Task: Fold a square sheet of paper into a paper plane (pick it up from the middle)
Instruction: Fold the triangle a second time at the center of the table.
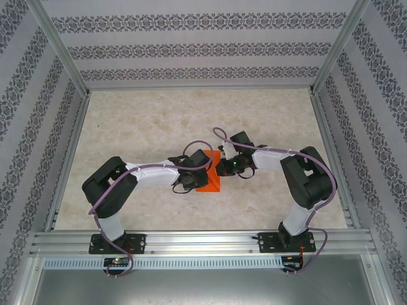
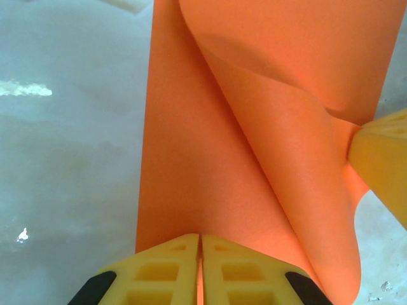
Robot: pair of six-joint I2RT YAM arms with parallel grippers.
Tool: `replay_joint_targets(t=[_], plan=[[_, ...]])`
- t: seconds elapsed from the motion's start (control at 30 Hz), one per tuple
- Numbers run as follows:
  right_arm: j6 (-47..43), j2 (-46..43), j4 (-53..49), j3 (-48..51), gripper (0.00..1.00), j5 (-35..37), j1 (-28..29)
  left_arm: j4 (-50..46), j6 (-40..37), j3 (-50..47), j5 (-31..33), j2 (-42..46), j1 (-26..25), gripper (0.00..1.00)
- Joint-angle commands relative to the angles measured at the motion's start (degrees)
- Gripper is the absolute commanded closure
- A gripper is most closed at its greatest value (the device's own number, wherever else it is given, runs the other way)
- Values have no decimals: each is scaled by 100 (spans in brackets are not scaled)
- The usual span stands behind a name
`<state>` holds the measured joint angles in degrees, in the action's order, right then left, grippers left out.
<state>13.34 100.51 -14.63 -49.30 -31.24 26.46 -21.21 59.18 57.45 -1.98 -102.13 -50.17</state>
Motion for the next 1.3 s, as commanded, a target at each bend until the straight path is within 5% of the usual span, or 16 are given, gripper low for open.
replay_joint_targets(t=[0.0, 0.83, 1.27], plan=[[-114, 135, 55, -168, 96, -104, -53, -216, -117, 113, 152, -119, -124, 88], [-234, 503, -259, -145, 95, 270, -44, -176, -175, 211, 337, 654, -125, 80], [-229, 524, -268, -159, 95, 259, -35, 1231, 306, 278, -48, 215, 196, 81]])
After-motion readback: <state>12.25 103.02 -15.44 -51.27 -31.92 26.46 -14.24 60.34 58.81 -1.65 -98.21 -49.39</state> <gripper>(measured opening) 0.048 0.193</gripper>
